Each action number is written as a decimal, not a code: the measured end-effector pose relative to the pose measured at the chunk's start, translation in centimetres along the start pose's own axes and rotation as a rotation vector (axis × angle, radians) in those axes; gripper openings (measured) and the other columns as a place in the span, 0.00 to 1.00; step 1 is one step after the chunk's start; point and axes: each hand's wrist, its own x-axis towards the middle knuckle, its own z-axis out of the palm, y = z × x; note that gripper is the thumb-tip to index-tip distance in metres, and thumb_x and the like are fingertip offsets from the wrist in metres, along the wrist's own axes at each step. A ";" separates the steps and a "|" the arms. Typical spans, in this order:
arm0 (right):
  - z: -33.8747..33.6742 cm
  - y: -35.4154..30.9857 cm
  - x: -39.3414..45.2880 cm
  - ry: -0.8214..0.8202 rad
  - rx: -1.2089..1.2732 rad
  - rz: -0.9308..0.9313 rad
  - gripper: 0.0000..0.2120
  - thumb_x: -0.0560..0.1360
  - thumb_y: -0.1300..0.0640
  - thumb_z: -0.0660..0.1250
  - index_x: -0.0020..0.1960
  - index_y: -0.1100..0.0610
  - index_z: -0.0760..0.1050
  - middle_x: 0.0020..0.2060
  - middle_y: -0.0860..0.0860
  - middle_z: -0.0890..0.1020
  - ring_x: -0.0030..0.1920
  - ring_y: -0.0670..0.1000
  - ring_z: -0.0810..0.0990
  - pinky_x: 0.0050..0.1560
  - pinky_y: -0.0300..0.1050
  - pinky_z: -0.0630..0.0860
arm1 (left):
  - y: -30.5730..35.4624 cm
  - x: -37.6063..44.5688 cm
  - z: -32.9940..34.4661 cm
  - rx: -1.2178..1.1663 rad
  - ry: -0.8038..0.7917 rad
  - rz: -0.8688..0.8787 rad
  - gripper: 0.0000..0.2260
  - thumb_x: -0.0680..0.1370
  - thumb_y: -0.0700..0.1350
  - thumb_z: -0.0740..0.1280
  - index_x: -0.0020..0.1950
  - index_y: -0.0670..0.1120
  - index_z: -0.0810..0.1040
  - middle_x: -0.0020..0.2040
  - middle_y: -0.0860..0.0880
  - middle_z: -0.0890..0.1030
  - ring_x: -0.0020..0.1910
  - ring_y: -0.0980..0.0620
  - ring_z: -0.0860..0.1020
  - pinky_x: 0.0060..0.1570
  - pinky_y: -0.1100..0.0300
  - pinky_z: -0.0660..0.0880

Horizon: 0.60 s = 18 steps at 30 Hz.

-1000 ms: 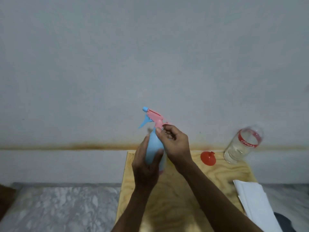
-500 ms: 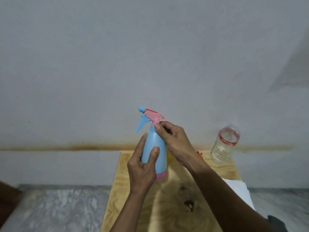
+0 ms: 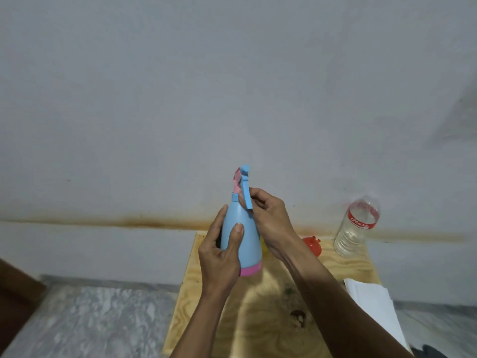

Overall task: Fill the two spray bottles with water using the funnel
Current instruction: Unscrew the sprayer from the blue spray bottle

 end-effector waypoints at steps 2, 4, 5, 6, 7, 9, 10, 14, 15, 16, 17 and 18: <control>0.9 -0.3 -0.1 -0.011 -0.020 -0.002 0.10 0.78 0.47 0.69 0.51 0.53 0.82 0.44 0.52 0.86 0.44 0.52 0.83 0.51 0.58 0.81 | 0.3 0.6 -0.7 -0.021 -0.003 -0.003 0.20 0.73 0.52 0.71 0.65 0.56 0.77 0.60 0.64 0.82 0.59 0.60 0.81 0.48 0.67 0.79; 1.8 -0.4 0.0 -0.004 0.003 -0.020 0.10 0.78 0.48 0.70 0.53 0.53 0.81 0.44 0.51 0.85 0.43 0.51 0.83 0.50 0.57 0.81 | 0.4 1.1 -1.5 -0.029 -0.010 -0.005 0.20 0.73 0.52 0.71 0.64 0.57 0.77 0.59 0.64 0.82 0.59 0.59 0.81 0.48 0.66 0.79; 2.3 -0.5 -0.1 0.009 0.012 -0.030 0.10 0.77 0.49 0.71 0.55 0.53 0.81 0.44 0.50 0.85 0.43 0.50 0.84 0.49 0.55 0.81 | 0.5 1.4 -1.8 -0.030 -0.013 -0.009 0.19 0.73 0.52 0.71 0.64 0.58 0.77 0.59 0.63 0.82 0.59 0.59 0.81 0.48 0.66 0.79; 2.7 -0.4 0.0 0.025 0.017 -0.039 0.11 0.76 0.50 0.73 0.55 0.53 0.80 0.44 0.49 0.85 0.43 0.49 0.84 0.47 0.53 0.81 | 0.4 1.6 -2.2 -0.027 -0.015 -0.010 0.19 0.74 0.53 0.72 0.64 0.59 0.77 0.60 0.63 0.82 0.59 0.59 0.81 0.49 0.64 0.80; 3.2 -0.4 -0.1 0.038 0.026 -0.041 0.11 0.75 0.51 0.74 0.54 0.54 0.80 0.43 0.49 0.85 0.42 0.49 0.84 0.46 0.52 0.82 | 0.5 1.8 -2.6 -0.021 -0.017 -0.008 0.19 0.74 0.54 0.74 0.64 0.60 0.77 0.61 0.62 0.82 0.60 0.58 0.81 0.51 0.62 0.80; 4.1 -0.2 0.0 0.060 0.059 -0.015 0.10 0.74 0.51 0.75 0.51 0.55 0.82 0.42 0.50 0.85 0.42 0.51 0.83 0.49 0.55 0.81 | 0.4 2.1 -3.4 -0.014 -0.018 -0.014 0.20 0.73 0.57 0.74 0.64 0.62 0.77 0.62 0.61 0.82 0.61 0.57 0.81 0.55 0.57 0.80; 4.5 -0.1 0.0 0.065 0.081 0.004 0.08 0.75 0.51 0.74 0.50 0.55 0.83 0.42 0.51 0.85 0.43 0.51 0.83 0.51 0.57 0.81 | 0.4 2.3 -3.7 -0.015 -0.019 -0.025 0.19 0.73 0.57 0.74 0.63 0.63 0.77 0.62 0.61 0.81 0.61 0.57 0.81 0.55 0.56 0.80; 5.8 0.2 -0.2 0.078 0.084 0.016 0.08 0.77 0.51 0.71 0.50 0.55 0.84 0.45 0.52 0.86 0.44 0.51 0.83 0.54 0.57 0.81 | 0.3 2.5 -5.0 -0.009 -0.033 -0.027 0.17 0.74 0.54 0.73 0.62 0.63 0.77 0.61 0.62 0.82 0.60 0.57 0.81 0.54 0.58 0.81; 6.1 0.3 -0.3 0.096 0.089 0.007 0.09 0.75 0.51 0.73 0.51 0.55 0.84 0.46 0.53 0.86 0.45 0.51 0.84 0.53 0.55 0.81 | 0.3 2.6 -5.3 0.000 -0.043 -0.016 0.18 0.74 0.53 0.72 0.63 0.62 0.77 0.62 0.61 0.81 0.61 0.56 0.81 0.54 0.57 0.81; 6.4 0.4 -0.5 0.115 0.093 0.001 0.10 0.74 0.51 0.75 0.52 0.56 0.83 0.46 0.53 0.87 0.44 0.51 0.85 0.51 0.53 0.82 | 0.1 2.6 -5.5 0.013 -0.053 -0.004 0.18 0.74 0.53 0.71 0.65 0.61 0.77 0.63 0.60 0.81 0.62 0.56 0.80 0.55 0.55 0.81; 6.6 0.4 -0.6 0.134 0.091 0.000 0.11 0.72 0.51 0.76 0.51 0.56 0.83 0.45 0.52 0.87 0.43 0.51 0.85 0.49 0.50 0.83 | 0.1 2.6 -5.7 0.023 -0.061 0.001 0.19 0.75 0.54 0.71 0.66 0.60 0.76 0.64 0.59 0.80 0.62 0.57 0.80 0.56 0.54 0.81; 6.9 0.5 -0.8 0.151 0.081 0.001 0.11 0.72 0.50 0.76 0.51 0.55 0.83 0.44 0.51 0.87 0.42 0.50 0.86 0.47 0.48 0.83 | 0.0 2.5 -5.8 0.024 -0.062 -0.002 0.19 0.75 0.54 0.70 0.66 0.60 0.76 0.65 0.59 0.80 0.62 0.56 0.80 0.56 0.54 0.81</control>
